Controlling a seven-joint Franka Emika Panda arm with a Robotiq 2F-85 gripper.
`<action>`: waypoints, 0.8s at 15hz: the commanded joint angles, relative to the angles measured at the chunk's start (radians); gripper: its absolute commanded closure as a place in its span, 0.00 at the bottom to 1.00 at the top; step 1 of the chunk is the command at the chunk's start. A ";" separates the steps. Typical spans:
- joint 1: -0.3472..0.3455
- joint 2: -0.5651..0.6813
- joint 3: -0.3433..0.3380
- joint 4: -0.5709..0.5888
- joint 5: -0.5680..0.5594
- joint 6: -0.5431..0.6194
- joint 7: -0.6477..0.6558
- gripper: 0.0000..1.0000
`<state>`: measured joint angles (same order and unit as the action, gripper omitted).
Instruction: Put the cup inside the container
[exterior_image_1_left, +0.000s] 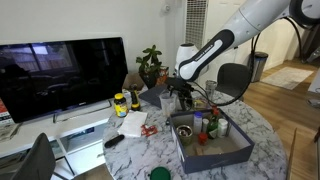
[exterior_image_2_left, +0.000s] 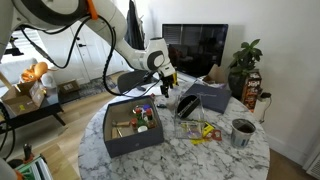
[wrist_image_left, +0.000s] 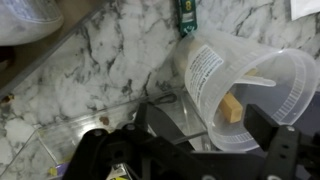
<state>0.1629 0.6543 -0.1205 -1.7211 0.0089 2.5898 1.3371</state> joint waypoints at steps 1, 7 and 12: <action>0.057 0.062 -0.054 0.049 -0.011 0.001 0.125 0.31; 0.068 0.065 -0.062 0.055 -0.028 -0.051 0.149 0.69; 0.083 0.067 -0.058 0.079 -0.071 -0.096 0.135 1.00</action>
<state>0.2258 0.7170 -0.1717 -1.6680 -0.0270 2.5375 1.4679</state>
